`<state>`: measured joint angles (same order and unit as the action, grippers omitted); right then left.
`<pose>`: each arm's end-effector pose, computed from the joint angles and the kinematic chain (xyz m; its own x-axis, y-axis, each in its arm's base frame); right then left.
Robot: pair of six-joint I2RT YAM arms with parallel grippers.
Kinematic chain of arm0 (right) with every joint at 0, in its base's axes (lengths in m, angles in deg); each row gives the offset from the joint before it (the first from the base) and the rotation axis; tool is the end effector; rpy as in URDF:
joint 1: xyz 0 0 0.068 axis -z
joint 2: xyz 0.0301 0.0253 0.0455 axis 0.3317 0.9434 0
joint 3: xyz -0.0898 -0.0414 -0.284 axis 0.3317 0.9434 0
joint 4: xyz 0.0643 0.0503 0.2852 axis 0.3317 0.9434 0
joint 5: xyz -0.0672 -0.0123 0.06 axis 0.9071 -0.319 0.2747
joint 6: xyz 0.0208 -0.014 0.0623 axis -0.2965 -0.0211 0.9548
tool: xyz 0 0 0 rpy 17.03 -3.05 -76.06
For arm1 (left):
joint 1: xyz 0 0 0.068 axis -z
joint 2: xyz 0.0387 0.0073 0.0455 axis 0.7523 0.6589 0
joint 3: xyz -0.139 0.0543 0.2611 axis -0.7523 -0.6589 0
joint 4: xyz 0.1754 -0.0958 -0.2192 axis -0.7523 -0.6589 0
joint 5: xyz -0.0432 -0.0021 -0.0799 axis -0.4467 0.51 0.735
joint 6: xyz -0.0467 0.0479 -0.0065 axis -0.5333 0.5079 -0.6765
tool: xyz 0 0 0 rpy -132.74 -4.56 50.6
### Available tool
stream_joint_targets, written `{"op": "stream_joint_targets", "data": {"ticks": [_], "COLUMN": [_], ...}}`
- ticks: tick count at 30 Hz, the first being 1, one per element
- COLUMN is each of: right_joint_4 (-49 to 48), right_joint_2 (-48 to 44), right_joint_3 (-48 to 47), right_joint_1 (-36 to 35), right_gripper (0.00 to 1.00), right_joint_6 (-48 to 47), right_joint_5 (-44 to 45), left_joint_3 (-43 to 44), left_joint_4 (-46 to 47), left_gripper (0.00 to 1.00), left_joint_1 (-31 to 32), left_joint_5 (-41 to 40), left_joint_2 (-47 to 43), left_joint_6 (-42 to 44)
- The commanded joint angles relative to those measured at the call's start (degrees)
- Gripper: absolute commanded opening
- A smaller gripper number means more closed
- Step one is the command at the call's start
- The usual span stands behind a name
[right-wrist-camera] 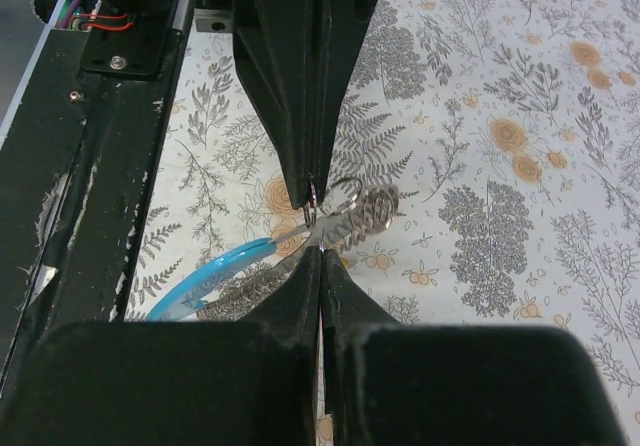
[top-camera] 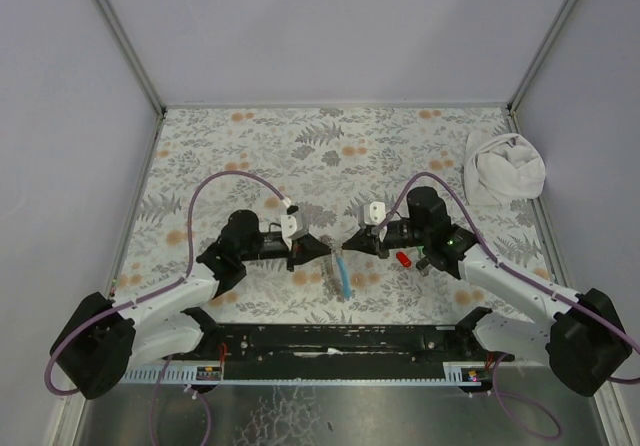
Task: Put the keys on the keyring
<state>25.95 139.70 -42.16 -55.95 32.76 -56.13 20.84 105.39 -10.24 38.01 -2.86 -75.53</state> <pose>0.1937 0.1942 0.2623 0.1803 -0.2019 -0.9627 -0.9825 0.0097 -0.1860 0.1712 -0.1820 0.2261 -0.0301 0.1030 -0.9942 0.9864 0.1636 -0.0129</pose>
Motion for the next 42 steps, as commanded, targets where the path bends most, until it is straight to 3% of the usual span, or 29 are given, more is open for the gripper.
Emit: {"op": "stream_joint_targets", "data": {"ticks": [1, 8, 22, 29, 42], "right_joint_4": [0.2, 3.6, -0.7, -0.6, -0.6], "right_joint_2": [-1.9, -1.1, -3.7, -2.6, -1.2], "right_joint_3": [0.1, -0.9, 0.8, -0.1, -0.4], "right_joint_1": [0.3, 0.2, 0.2, 0.2, 0.2], "right_gripper": [0.00, 0.00, 0.00, 0.00, 0.00], "right_joint_6": [-1.8, -3.3, -0.9, -0.9, -1.2], "right_joint_5": [-3.4, -5.4, -4.4, -8.1, -7.5], "left_joint_3": [2.1, 1.4, -1.7, -1.7, -1.5], "left_joint_4": [-4.1, -4.4, 2.6, 5.0, 8.0], "left_gripper": [0.00, 0.00, 0.00, 0.00, 0.00], "left_joint_1": [-0.3, -0.3, -0.7, -1.1, -1.5], "left_joint_5": [4.7, 4.8, 5.1, 7.2, 8.7], "left_joint_2": [1.0, -0.1, -2.8, -1.9, -0.1], "left_joint_6": [4.3, 4.4, 0.1, -1.2, -2.9]}}
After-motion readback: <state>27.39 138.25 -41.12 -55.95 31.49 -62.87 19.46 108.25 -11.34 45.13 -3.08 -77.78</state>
